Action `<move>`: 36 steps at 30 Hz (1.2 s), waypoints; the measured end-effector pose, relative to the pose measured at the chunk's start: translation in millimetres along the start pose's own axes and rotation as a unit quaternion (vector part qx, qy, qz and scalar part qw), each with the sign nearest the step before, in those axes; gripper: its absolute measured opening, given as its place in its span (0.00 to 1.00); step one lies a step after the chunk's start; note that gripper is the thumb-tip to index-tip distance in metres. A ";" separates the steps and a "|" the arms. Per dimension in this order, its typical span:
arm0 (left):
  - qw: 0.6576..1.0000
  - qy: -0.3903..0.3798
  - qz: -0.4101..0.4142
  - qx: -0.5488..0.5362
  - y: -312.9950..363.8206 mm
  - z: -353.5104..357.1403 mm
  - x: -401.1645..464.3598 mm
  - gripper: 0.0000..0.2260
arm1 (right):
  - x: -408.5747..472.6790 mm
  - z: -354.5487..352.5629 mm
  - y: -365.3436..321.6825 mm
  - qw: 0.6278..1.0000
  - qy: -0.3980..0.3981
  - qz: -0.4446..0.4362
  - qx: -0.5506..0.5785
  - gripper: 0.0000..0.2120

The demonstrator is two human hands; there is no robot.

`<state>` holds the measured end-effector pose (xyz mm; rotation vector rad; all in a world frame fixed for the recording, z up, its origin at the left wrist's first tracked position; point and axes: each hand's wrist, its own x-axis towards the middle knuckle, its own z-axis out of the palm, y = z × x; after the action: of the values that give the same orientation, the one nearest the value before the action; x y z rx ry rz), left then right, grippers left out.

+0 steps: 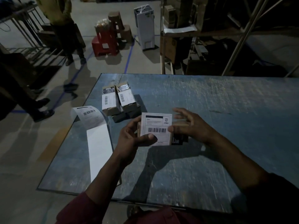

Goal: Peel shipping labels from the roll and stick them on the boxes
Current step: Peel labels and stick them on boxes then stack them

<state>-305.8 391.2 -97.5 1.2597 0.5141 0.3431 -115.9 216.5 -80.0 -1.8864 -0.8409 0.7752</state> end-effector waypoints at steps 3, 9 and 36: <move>1.000 -0.014 0.013 0.000 -6.1 -4.3 1.6 0.34 | -0.6 1.8 4.0 0.999 -0.041 -0.021 -0.009 0.31; 0.997 0.038 0.004 0.062 -17.1 -3.8 1.6 0.37 | -4.7 17.3 18.6 0.993 0.046 -0.064 -0.090 0.35; 0.977 0.130 0.052 0.163 -41.0 14.9 -11.6 0.12 | -29.6 56.5 22.8 0.993 0.116 0.016 -0.029 0.08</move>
<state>-308.8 361.7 -131.5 1.5726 0.7512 0.5324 -171.8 211.3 -117.9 -1.9995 -0.6958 0.5415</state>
